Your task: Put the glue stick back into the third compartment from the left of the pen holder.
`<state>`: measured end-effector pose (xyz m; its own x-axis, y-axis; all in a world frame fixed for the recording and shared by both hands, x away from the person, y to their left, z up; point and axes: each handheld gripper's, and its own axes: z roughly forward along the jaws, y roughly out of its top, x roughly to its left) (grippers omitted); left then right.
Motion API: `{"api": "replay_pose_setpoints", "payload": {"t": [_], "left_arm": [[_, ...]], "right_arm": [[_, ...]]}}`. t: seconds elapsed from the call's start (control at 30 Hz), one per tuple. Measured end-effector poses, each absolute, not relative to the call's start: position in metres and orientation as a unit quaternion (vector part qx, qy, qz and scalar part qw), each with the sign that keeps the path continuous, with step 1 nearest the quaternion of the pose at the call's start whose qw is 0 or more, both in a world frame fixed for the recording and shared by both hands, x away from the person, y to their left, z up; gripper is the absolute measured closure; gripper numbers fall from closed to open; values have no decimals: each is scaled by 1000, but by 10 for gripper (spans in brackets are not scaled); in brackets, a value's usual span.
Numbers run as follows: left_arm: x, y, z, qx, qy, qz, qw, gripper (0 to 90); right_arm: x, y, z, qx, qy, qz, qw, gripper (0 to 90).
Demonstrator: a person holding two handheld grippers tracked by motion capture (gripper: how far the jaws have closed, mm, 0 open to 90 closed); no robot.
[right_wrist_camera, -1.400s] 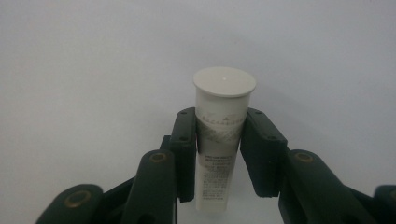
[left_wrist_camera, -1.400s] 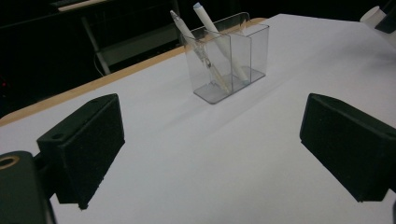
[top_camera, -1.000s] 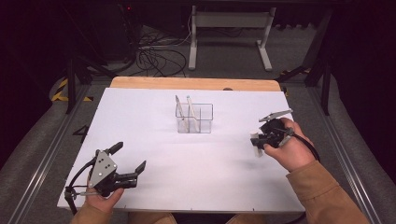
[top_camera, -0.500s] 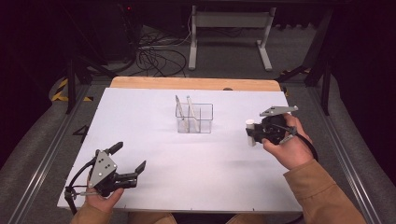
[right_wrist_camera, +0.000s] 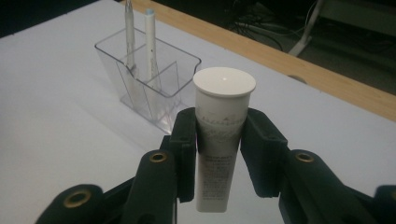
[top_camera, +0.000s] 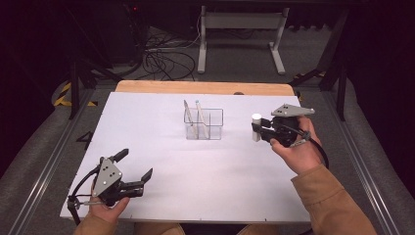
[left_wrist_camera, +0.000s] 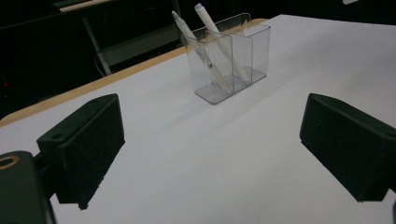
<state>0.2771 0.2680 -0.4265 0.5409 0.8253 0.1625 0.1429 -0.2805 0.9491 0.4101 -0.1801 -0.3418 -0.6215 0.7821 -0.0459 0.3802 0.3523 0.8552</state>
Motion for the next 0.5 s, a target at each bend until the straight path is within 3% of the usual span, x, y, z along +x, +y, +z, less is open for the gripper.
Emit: {"api": "replay_pose_setpoints", "payload": {"t": [0.5], "left_arm": [[277, 269, -426, 723, 335, 342, 498, 72]], "right_arm": [[421, -164, -337, 341, 758, 503, 238, 673]]}}
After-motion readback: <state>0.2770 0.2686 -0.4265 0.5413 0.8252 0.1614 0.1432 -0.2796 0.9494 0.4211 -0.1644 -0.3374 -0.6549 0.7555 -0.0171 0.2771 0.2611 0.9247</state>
